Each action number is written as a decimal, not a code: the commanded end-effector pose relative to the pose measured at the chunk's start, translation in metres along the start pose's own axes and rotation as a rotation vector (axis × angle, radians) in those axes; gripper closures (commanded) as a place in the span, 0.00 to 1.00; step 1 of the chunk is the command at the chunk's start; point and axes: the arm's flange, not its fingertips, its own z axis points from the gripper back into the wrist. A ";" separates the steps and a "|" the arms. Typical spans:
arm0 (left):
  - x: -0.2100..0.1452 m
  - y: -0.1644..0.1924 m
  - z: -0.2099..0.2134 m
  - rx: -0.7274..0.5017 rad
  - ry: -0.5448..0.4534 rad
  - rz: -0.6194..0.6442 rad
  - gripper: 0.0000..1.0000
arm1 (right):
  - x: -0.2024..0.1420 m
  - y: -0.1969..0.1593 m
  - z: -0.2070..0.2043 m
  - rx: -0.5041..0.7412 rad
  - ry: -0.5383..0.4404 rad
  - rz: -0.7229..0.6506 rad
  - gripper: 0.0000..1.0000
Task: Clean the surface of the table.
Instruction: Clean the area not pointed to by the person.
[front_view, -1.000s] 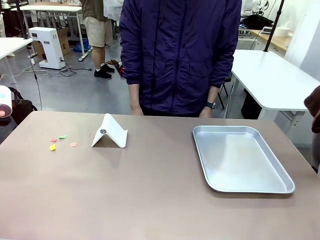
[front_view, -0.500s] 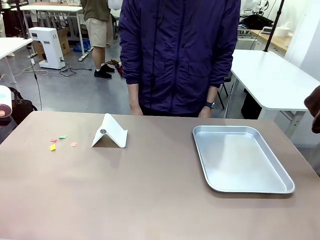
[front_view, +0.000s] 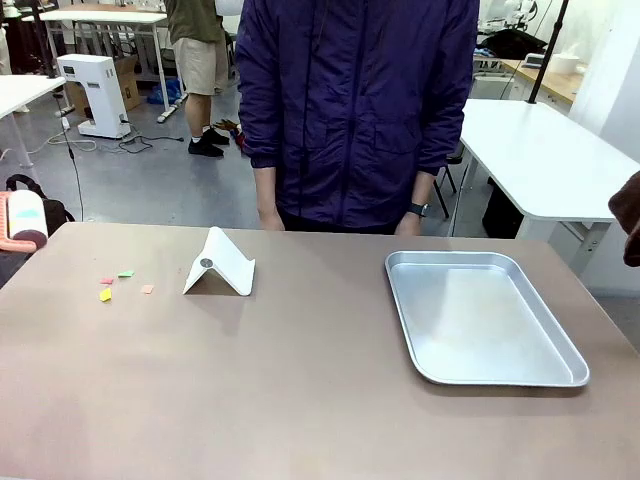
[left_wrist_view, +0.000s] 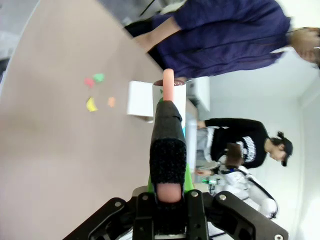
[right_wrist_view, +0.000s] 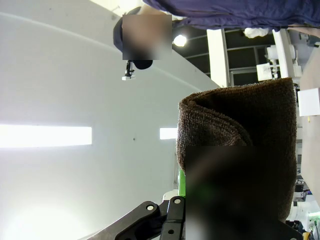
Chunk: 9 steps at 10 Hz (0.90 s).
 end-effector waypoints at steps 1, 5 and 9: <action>-0.002 -0.004 -0.021 0.149 0.077 0.078 0.80 | -0.001 0.007 -0.001 0.012 0.006 -0.003 0.92; 0.006 0.016 -0.057 0.357 0.111 0.118 0.80 | -0.001 0.007 -0.001 0.012 0.006 -0.003 0.92; 0.014 0.039 -0.088 0.484 0.109 0.110 0.80 | -0.001 0.007 -0.001 0.012 0.006 -0.003 0.92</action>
